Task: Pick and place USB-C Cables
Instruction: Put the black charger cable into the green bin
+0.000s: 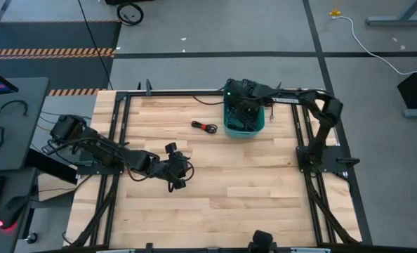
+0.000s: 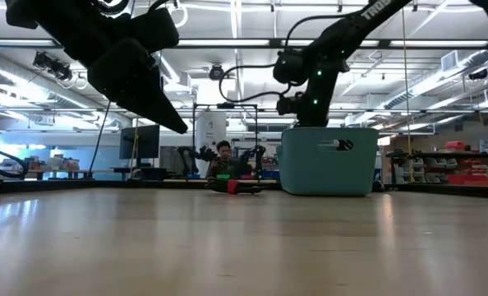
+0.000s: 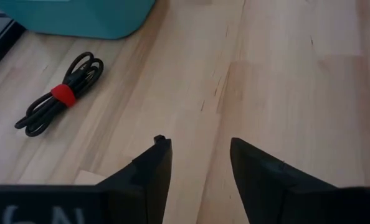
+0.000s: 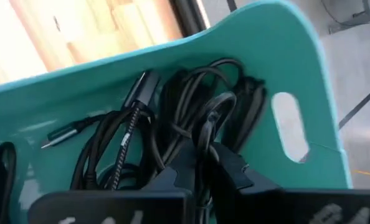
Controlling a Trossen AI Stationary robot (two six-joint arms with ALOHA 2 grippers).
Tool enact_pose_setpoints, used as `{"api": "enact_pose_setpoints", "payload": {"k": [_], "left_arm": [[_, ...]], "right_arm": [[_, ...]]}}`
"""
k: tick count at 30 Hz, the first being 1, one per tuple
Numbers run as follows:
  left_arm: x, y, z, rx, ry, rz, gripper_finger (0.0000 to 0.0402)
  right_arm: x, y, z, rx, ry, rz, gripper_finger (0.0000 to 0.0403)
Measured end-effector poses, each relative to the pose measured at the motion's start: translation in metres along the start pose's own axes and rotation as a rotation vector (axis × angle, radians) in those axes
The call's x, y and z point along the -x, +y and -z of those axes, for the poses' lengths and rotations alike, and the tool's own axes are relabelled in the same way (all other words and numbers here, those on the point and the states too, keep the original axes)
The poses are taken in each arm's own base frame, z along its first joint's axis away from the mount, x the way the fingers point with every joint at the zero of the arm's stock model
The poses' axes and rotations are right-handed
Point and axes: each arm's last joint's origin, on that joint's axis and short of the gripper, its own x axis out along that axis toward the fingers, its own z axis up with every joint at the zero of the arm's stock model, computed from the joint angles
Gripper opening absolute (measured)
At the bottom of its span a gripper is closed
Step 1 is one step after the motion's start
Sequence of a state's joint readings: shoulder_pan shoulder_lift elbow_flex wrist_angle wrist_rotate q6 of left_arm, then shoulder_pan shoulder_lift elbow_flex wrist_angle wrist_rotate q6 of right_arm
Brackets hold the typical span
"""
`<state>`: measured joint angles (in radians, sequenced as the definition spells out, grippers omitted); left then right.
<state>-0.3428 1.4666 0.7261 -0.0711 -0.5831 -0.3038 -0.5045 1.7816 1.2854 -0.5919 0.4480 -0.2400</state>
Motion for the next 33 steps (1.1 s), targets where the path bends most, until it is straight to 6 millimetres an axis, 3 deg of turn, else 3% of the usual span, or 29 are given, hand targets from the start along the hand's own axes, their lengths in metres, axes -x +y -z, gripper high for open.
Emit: {"api": "enact_pose_setpoints", "payload": {"k": [7,12,18,24,29,33], "left_arm": [[0.000,0.000,0.000,-0.001,0.001,0.000,0.0167],[0.000,0.000,0.000,-0.001,0.002,0.000,0.0167],[0.000,0.000,0.002,-0.009,0.014,-0.004,0.0167],[0.007,-0.002,0.012,-0.067,0.082,-0.035,0.0167],[0.031,-0.001,0.029,-0.076,0.142,-0.183,0.0162],[0.058,0.000,0.043,-0.044,0.128,-0.283,0.0155]], "right_arm": [[-0.015,0.008,0.002,0.023,0.047,-0.005,0.0049],[-0.011,0.006,0.003,0.015,0.051,-0.008,0.0094],[0.023,-0.004,0.002,-0.014,-0.014,0.054,0.0159],[0.074,-0.009,-0.002,-0.137,-0.181,0.068,0.0186],[0.103,0.007,-0.017,-0.196,-0.422,-0.164,0.0186],[0.106,0.038,-0.040,-0.151,-0.614,-0.383,0.0186]]}}
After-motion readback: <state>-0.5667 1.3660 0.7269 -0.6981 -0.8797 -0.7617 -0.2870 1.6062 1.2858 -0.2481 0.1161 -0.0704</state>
